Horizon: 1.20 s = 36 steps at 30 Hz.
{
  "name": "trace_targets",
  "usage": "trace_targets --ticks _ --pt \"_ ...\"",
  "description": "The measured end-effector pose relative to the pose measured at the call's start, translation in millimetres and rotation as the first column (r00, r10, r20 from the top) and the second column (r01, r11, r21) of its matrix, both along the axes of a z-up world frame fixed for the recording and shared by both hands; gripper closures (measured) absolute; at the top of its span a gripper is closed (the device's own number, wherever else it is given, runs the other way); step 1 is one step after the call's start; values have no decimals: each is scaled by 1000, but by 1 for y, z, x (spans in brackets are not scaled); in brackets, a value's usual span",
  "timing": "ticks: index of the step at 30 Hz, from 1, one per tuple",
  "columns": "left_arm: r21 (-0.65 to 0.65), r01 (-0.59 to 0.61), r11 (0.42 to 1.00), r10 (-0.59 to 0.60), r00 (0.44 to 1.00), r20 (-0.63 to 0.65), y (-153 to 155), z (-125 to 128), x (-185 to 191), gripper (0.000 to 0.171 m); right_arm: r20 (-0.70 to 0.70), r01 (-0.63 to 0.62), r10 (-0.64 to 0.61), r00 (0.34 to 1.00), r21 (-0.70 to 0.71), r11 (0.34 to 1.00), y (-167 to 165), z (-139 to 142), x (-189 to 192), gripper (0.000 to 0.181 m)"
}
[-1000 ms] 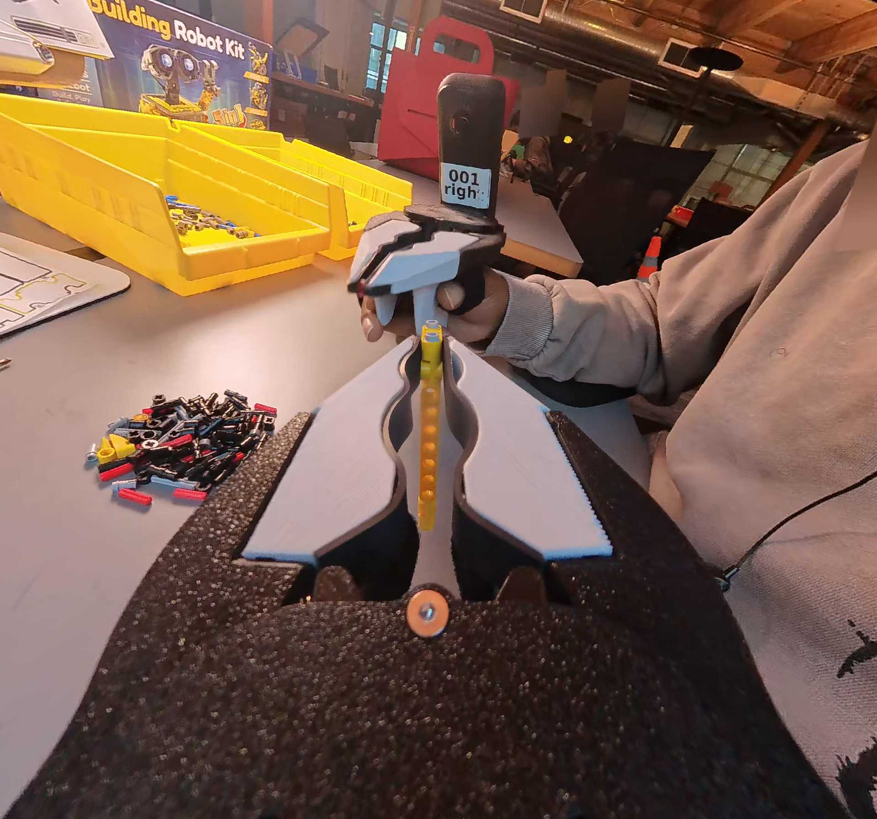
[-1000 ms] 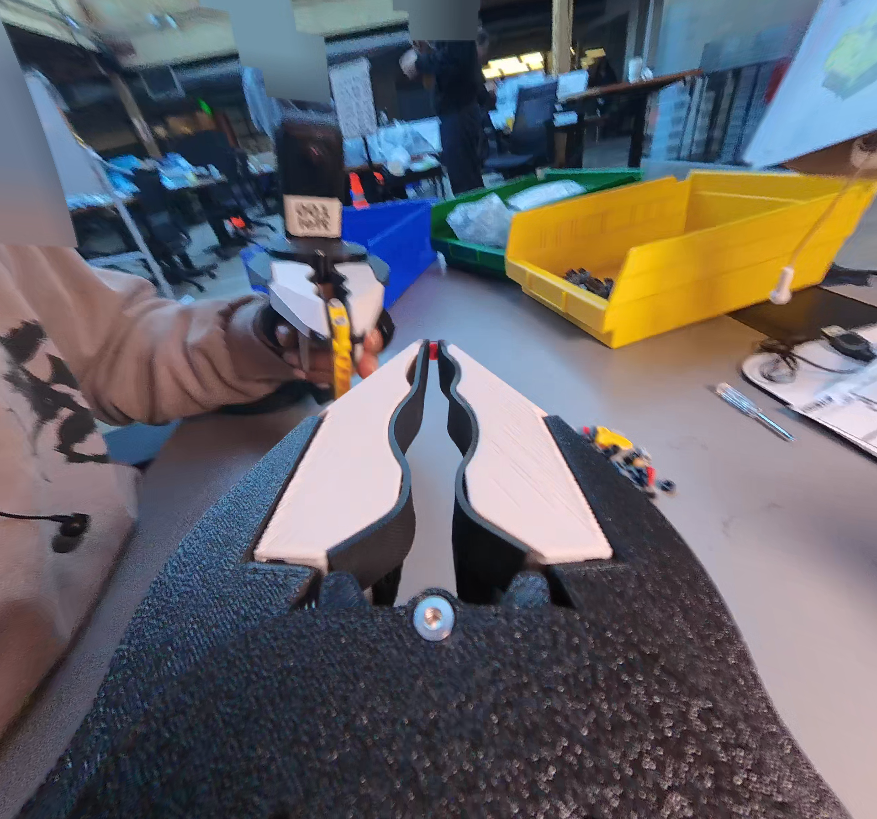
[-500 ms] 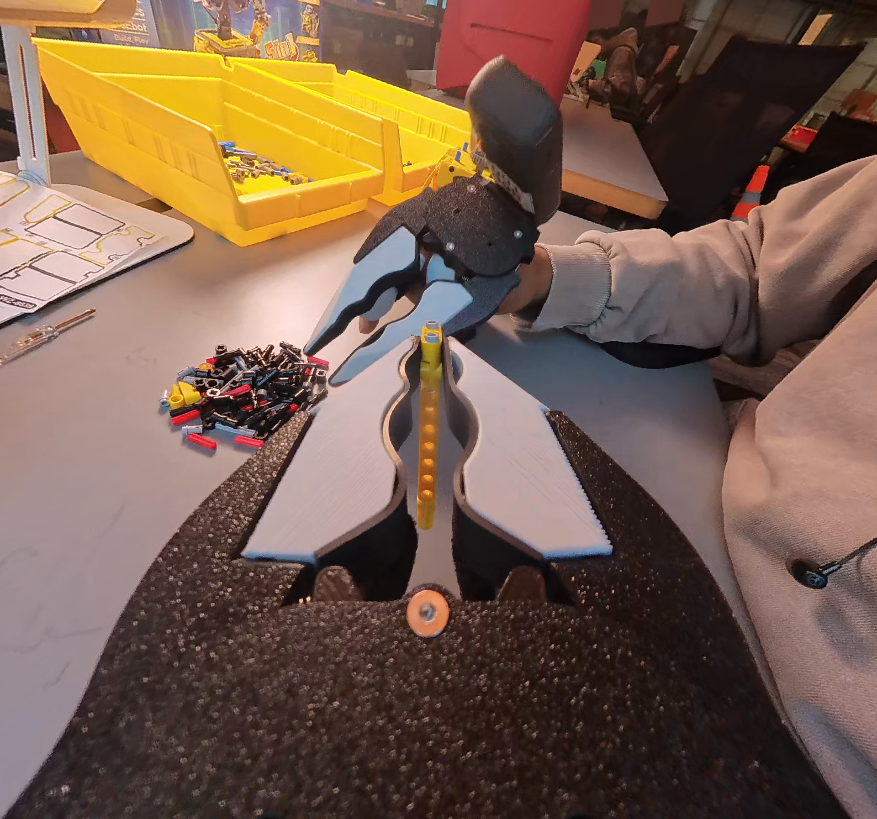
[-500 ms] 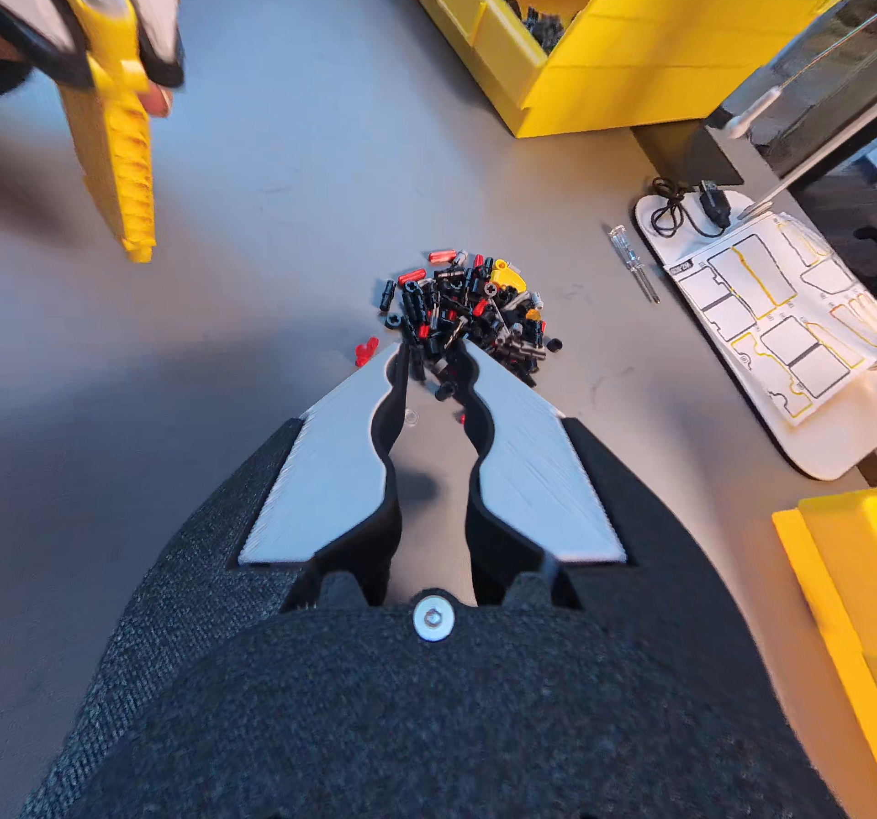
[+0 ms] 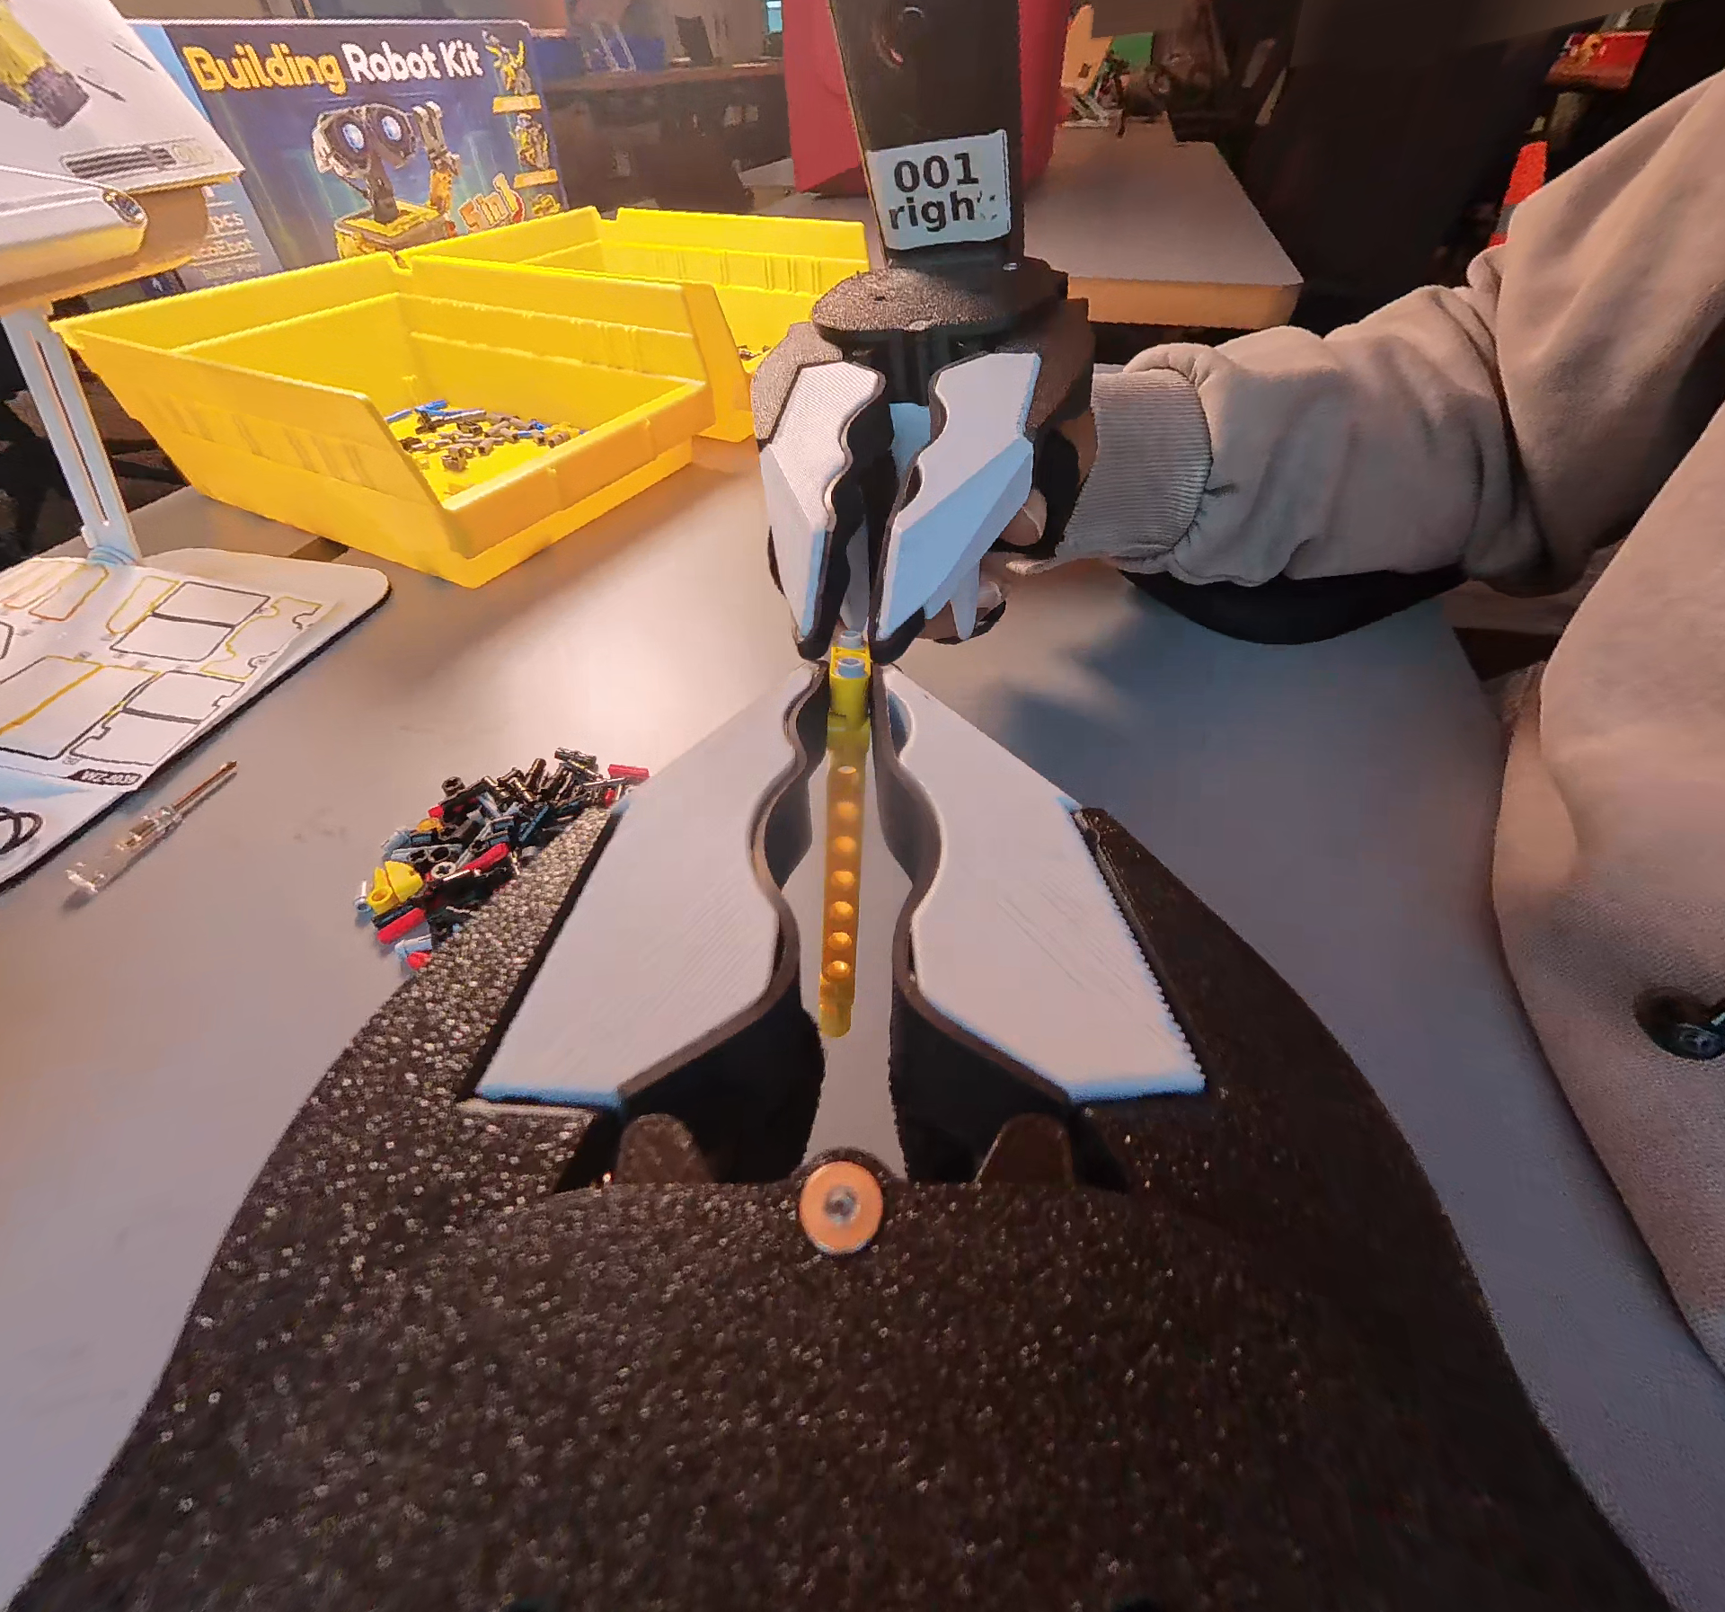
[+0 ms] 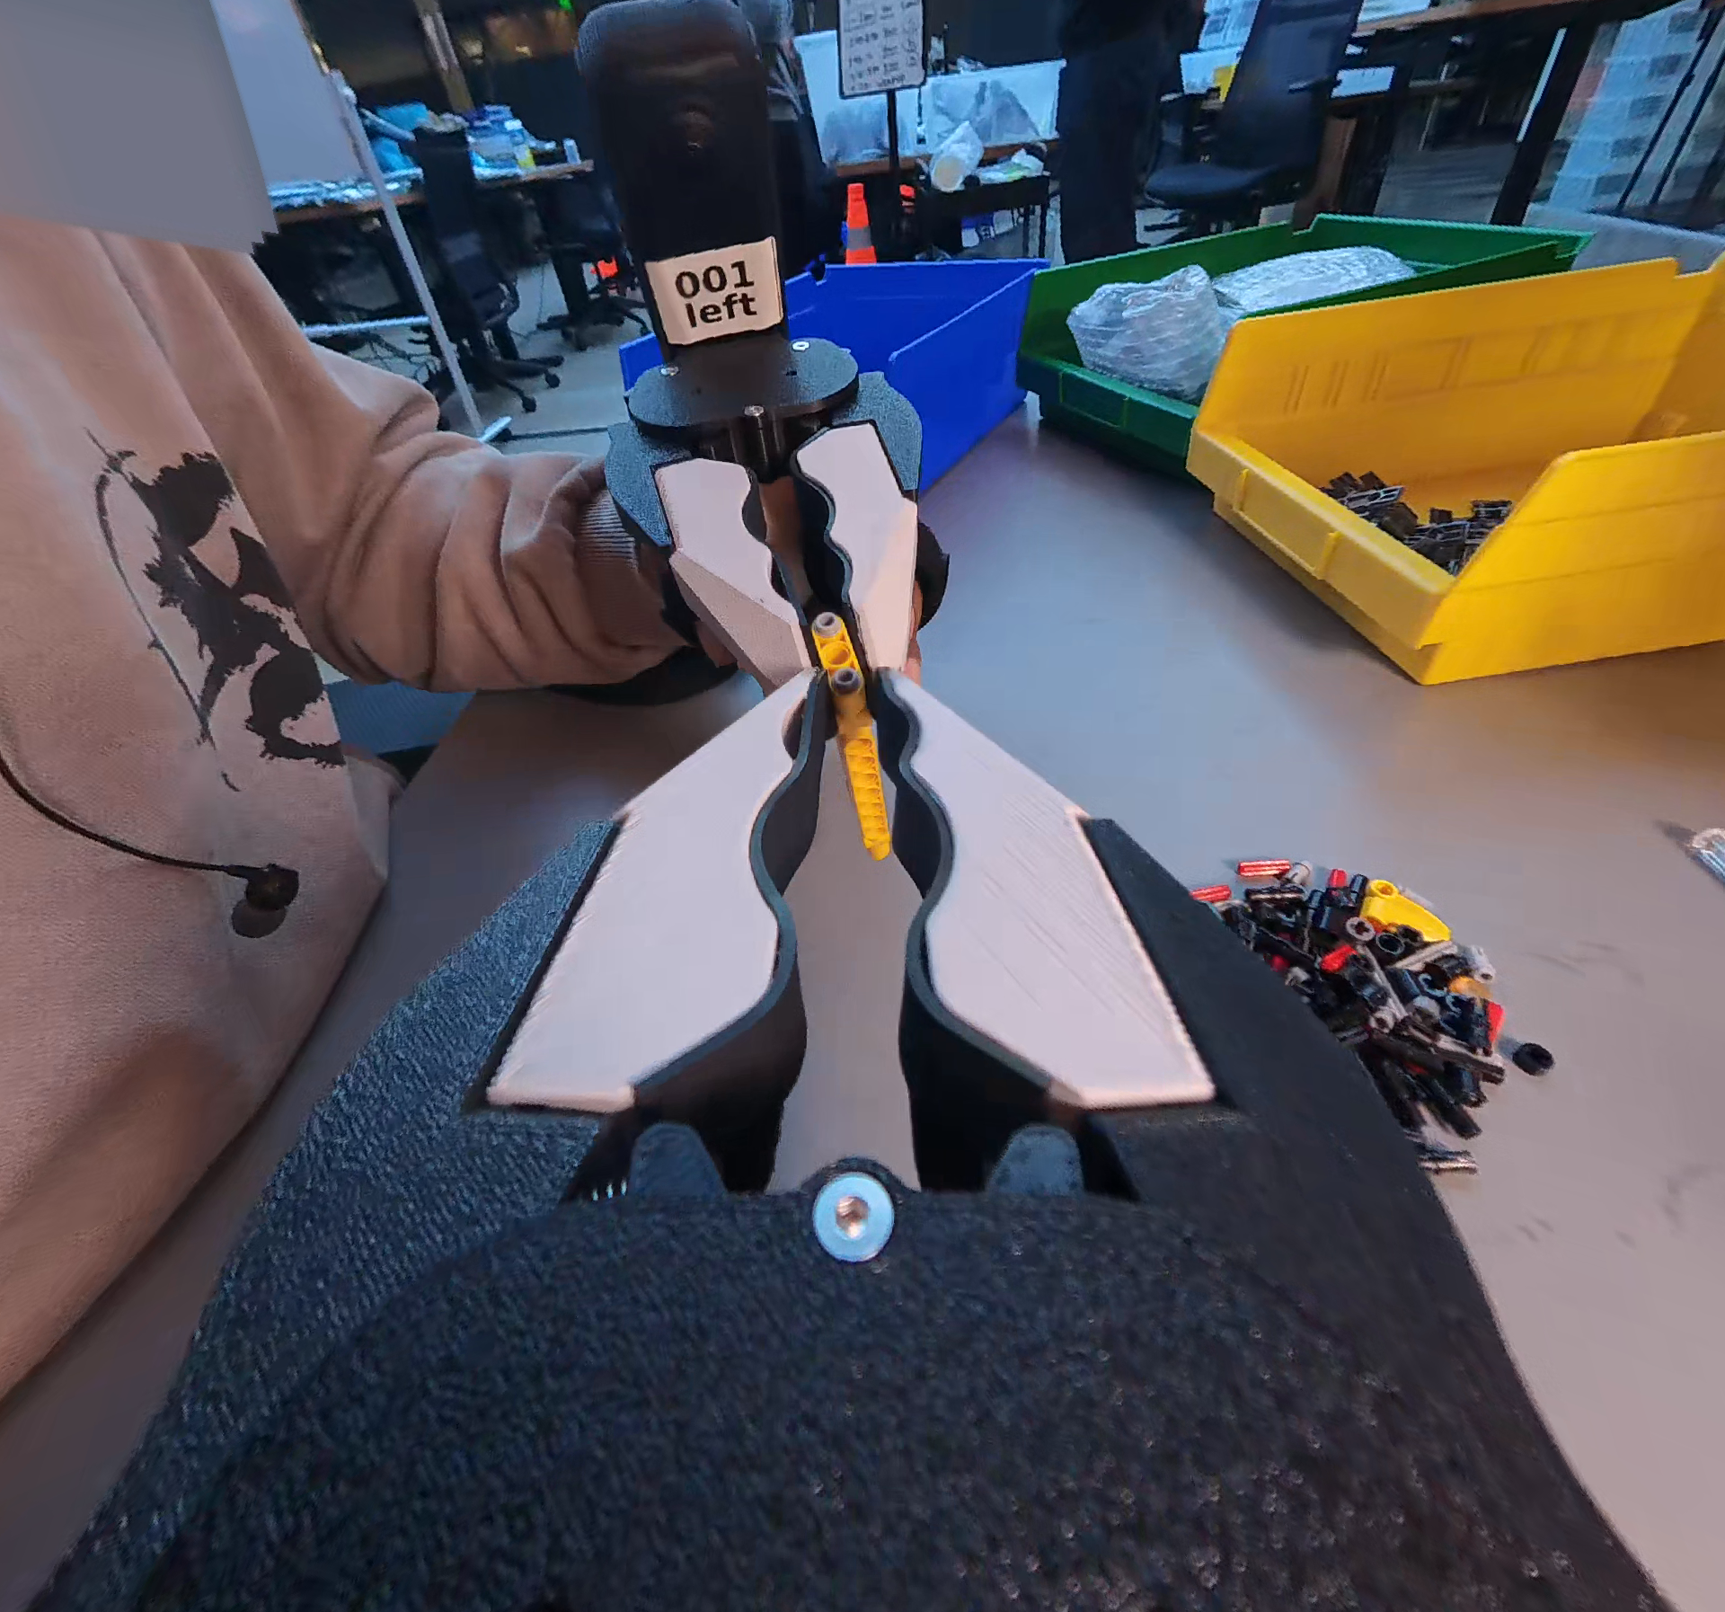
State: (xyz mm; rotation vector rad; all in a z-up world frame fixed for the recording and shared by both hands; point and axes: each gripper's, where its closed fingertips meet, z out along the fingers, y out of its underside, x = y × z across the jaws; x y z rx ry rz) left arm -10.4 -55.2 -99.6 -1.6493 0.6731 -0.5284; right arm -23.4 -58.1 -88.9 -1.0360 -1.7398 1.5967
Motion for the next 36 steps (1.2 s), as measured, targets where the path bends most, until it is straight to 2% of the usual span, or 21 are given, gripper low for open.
trace_targets --ticks 5,14,24,27,33,36 --pt "-13 27 1000 -27 999 -38 -3 -5 4 165 11 -29 29 1000 48 998 -4 -4 4 174" --pt "-102 82 991 -94 989 -117 -11 -21 13 165 16 -58 56 998 337 940 -12 -19 15 174" --pt "-129 86 988 -108 979 -173 -14 -28 15 165 56 -98 83 995 369 924 -15 -26 18 175" --pt "-143 90 986 -117 974 -195 -16 -32 16 165 67 -103 81 994 430 897 -17 -29 19 175" --pt "-170 79 982 -122 958 -261 -17 -43 16 165 79 -96 61 995 612 785 -18 -41 21 176" --pt "-179 83 980 -127 959 -254 -18 -43 17 165 70 -89 58 996 630 772 -19 -41 21 176"
